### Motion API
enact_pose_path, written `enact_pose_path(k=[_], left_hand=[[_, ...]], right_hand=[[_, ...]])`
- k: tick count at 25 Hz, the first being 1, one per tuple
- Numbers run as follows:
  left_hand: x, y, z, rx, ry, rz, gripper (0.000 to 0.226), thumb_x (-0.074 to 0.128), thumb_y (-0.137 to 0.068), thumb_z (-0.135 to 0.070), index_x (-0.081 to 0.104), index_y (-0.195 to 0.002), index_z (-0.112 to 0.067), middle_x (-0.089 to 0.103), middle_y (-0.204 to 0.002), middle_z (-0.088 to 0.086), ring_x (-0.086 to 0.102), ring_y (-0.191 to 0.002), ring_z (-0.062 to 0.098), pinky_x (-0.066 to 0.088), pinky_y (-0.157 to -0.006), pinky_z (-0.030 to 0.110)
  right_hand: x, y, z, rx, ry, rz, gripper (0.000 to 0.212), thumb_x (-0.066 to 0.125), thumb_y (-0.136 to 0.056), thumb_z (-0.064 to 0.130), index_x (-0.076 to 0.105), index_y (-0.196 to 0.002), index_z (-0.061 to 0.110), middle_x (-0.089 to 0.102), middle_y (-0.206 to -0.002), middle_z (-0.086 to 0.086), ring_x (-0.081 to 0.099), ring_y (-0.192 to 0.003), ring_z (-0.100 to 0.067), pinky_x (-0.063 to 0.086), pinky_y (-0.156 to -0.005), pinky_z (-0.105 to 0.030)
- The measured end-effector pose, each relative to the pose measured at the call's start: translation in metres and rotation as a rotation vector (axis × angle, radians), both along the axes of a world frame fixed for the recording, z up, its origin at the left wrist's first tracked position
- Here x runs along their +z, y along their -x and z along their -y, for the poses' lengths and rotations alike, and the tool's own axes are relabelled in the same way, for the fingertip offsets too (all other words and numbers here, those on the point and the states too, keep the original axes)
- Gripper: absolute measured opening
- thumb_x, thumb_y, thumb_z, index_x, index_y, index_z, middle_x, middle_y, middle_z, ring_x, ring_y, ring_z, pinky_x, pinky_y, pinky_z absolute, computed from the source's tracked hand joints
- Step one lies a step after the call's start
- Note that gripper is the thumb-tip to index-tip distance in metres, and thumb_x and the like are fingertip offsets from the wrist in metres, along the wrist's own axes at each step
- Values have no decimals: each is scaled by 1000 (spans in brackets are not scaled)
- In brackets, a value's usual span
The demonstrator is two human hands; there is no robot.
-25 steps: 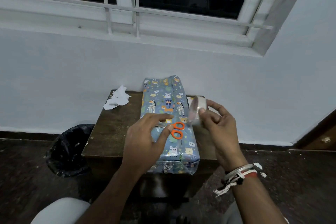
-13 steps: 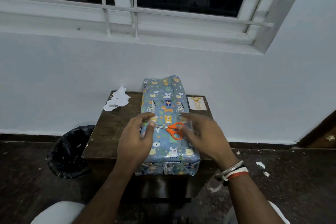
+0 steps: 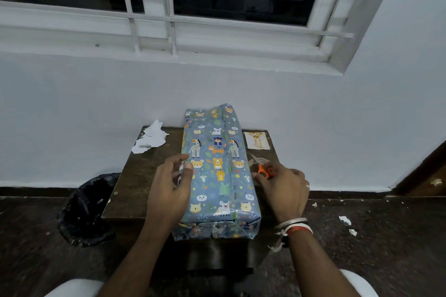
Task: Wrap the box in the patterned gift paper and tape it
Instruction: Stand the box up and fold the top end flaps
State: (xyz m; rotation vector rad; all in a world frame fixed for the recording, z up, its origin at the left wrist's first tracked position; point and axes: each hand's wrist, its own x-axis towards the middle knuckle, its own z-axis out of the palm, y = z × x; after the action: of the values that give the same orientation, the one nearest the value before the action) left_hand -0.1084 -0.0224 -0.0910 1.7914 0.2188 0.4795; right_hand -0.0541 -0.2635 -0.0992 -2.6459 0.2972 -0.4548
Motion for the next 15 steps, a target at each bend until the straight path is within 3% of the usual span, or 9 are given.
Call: enact_pose_path(k=[2, 5, 8, 10, 12, 15], left_hand=[[-4, -1, -2, -4, 22, -23, 17, 60, -100, -37, 63, -116, -41, 67, -116, -8, 67, -105, 7, 56, -93, 43], [-3, -1, -4, -19, 133, -95, 18, 61, -101, -30, 62, -118, -36, 72, -110, -13, 71, -99, 5, 57, -94, 43], [-3, 2, -5, -84, 255, -233, 17, 61, -102, -32, 65, -118, -36, 77, -102, -14, 75, -92, 10, 60, -91, 46], [-4, 5, -6, -96, 261, -272, 33, 65, -100, -28, 65, -132, -29, 79, -101, -13, 76, -93, 14, 60, -91, 48], [-2, 12, -7, -92, 269, -254, 45, 69, -97, -23, 60, -141, -29, 79, -103, -13, 76, -96, 13, 60, -92, 47], [15, 26, -9, -91, 217, -101, 56, 71, -95, -13, 55, -145, -32, 73, -123, -12, 69, -114, 9, 56, -100, 45]], right_hand=[[-3, -2, -1, 34, 1, 8, 36, 68, -82, 65, 75, -106, 38, 76, -95, 6, 62, -103, -29, 51, -82, -37], [4, 3, -1, 133, -82, 162, 29, 57, -98, 51, 76, -106, 31, 77, -101, 8, 65, -96, -24, 44, -77, -29], [16, 17, -13, 278, -375, -59, 43, 56, -93, 67, 78, -99, 30, 77, -83, 12, 69, -79, -6, 47, -69, -24], [16, 24, -19, 321, -478, -193, 44, 62, -87, 71, 79, -96, 32, 76, -76, 16, 69, -73, 3, 50, -66, -22], [15, 28, -17, 337, -730, -212, 36, 76, -84, 58, 79, -105, 30, 79, -88, 15, 75, -83, -2, 60, -81, -31], [26, 39, -21, 397, -1051, -111, 48, 85, -83, 29, 71, -126, 15, 79, -107, 8, 76, -99, -13, 61, -90, -40]])
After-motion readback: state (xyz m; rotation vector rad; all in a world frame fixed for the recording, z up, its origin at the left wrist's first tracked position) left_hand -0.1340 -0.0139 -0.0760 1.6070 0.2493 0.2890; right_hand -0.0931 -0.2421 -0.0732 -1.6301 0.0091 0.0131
